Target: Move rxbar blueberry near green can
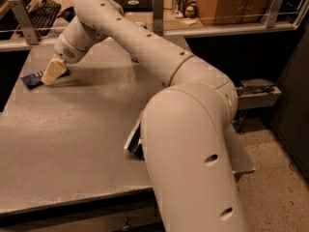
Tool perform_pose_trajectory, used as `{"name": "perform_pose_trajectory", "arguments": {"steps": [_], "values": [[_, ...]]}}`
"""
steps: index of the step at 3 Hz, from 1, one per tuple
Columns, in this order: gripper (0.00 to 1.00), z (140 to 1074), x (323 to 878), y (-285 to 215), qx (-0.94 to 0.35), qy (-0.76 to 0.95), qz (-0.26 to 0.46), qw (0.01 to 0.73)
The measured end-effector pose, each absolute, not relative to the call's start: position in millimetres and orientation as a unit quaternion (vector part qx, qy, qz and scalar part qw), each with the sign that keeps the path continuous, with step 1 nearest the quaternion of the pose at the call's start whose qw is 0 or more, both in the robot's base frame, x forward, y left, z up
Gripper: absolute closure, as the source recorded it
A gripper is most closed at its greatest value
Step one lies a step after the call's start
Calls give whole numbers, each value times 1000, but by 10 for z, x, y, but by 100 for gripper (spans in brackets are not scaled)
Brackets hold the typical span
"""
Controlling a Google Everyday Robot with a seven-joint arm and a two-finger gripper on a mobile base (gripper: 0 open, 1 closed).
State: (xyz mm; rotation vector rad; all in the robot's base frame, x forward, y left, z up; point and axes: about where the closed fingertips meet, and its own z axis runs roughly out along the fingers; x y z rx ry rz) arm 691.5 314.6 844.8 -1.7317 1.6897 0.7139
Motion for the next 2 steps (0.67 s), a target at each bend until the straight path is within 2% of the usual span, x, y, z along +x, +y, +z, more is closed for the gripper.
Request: {"name": "perform_pose_trajectory", "arguments": {"steps": [2], "values": [[87,8362,6814,3174,-657,637,277,294]]}}
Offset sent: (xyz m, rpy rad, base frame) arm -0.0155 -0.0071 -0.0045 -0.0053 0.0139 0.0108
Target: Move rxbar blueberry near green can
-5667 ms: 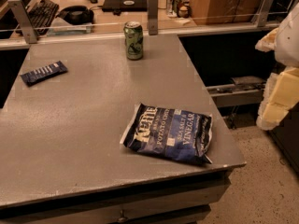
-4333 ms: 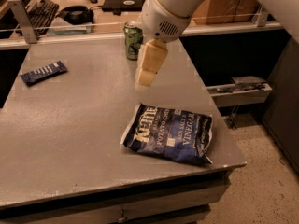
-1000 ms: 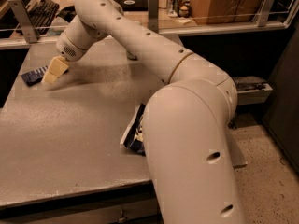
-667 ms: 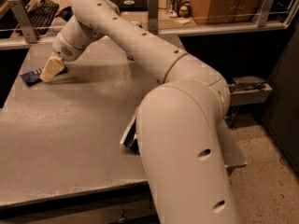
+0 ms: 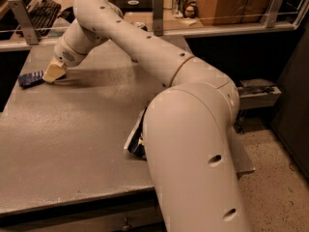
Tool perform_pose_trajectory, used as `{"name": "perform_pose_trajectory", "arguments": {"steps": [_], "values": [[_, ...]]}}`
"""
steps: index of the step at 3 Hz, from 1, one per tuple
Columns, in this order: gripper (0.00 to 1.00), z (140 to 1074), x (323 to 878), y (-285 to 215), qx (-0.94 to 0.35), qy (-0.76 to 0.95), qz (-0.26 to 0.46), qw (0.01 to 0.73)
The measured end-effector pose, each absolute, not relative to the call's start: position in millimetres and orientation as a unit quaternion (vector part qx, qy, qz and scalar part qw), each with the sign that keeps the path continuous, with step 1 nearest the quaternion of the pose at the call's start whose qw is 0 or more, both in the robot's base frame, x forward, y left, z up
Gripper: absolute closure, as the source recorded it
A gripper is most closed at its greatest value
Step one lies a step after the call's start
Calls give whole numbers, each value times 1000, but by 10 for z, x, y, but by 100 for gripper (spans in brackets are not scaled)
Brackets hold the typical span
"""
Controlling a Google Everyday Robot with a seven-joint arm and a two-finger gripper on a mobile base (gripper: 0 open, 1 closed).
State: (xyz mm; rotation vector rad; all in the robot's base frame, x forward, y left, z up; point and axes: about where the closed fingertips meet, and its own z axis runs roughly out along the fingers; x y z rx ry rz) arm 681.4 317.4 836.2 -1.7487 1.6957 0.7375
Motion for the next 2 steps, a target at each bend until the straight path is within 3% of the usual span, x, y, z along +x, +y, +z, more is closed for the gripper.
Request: {"name": "perform_pose_trajectory", "arguments": {"steps": [1,2], "values": [[100,8533,6764,3015,-661,631,262,310],[100,8830,6693,2737,-669,622,232,335]]}}
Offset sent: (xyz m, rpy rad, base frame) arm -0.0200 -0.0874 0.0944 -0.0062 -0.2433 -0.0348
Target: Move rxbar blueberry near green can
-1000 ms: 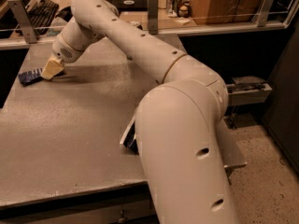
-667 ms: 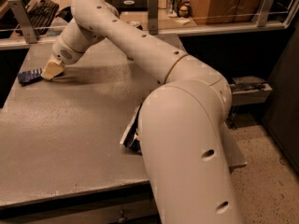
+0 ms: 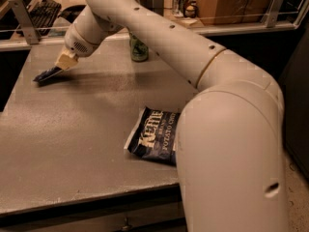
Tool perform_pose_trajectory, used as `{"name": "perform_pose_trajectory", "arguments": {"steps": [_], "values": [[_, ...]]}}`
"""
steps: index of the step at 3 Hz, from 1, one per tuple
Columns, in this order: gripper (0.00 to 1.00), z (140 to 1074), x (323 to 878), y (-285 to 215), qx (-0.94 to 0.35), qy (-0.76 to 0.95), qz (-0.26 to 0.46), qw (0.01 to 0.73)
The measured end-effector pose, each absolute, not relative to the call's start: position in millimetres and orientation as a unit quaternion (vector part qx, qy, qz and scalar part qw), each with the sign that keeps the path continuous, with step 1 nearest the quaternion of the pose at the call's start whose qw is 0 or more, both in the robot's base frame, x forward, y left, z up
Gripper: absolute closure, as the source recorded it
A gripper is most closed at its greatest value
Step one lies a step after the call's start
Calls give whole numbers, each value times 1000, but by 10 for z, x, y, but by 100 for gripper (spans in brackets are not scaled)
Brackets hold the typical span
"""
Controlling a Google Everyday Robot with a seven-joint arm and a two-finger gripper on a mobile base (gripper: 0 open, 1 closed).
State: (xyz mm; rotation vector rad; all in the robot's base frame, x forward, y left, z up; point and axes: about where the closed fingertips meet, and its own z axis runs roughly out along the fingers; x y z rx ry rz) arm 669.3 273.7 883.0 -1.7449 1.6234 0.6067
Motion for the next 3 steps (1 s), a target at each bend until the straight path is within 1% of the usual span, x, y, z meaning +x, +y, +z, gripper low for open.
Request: {"name": "perform_pose_trajectory", "arguments": {"steps": [1,3], "values": [[100,8966,6613,2421,-671,626,204,342],[100,8911,6484,1655,-647,669,158,332]]}}
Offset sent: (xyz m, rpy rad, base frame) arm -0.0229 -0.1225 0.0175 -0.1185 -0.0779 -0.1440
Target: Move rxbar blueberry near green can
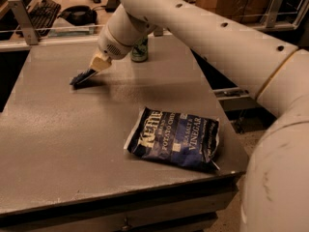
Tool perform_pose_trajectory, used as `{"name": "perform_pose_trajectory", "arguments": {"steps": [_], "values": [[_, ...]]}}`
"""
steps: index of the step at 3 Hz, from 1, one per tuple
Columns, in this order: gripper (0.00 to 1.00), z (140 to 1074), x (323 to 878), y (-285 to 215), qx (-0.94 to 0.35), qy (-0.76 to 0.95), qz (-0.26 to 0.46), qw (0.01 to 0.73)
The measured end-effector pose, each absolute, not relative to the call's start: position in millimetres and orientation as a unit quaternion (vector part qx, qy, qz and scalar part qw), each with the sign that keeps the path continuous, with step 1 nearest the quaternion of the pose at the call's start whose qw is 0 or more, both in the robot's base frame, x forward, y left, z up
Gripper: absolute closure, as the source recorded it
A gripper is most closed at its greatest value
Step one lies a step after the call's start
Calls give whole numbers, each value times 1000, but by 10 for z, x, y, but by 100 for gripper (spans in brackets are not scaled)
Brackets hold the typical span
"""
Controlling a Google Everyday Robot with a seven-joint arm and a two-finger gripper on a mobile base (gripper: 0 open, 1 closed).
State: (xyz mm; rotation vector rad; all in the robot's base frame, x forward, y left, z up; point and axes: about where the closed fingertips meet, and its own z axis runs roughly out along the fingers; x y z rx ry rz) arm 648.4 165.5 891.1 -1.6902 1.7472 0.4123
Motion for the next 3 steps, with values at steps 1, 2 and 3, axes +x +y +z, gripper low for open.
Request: {"name": "perform_pose_trajectory", "arguments": {"steps": [1,2,3], "values": [[100,8807,6456,1325,-628,693,142,325],[100,8692,6492,975,-604,719,128,320],[100,8630,6589,602,-580,742,110,318]]}}
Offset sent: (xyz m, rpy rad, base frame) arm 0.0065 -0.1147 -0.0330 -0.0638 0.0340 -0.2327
